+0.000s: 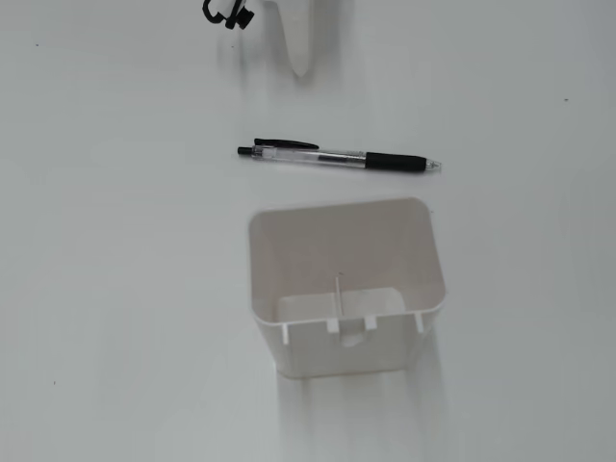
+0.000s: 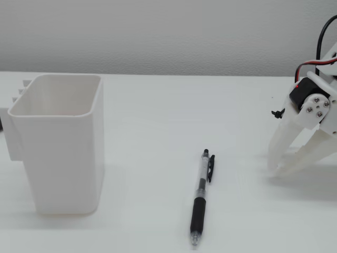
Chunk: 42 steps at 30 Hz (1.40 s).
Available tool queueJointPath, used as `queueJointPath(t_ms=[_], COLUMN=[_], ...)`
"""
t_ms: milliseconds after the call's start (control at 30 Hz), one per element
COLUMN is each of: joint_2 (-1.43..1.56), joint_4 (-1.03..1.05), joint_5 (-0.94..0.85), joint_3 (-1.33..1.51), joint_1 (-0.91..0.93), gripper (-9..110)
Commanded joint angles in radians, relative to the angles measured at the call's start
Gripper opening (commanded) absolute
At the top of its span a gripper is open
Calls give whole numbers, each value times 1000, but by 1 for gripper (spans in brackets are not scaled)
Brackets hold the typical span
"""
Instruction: Pick up the pen and put it in the pen holder.
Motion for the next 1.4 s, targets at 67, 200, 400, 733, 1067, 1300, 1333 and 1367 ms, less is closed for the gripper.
queueJointPath(t_ms=[67, 200, 400, 733, 1067, 1300, 1333, 1367], joint_2=[-1028, -1025, -994, -1129, -1471, -1687, -1697, -1701], joint_4=[37, 46, 52, 32, -31, -124, -137, -149], joint_5=[170, 163, 158, 167, 267, 345, 347, 347], joint_3=[-959, -968, -982, -1028, -1193, -1206, -1206, -1206], joint_1=[-54, -60, -58, -61, -63, -130, -140, -141], gripper=[0, 0, 0, 14, 17, 17, 17, 17])
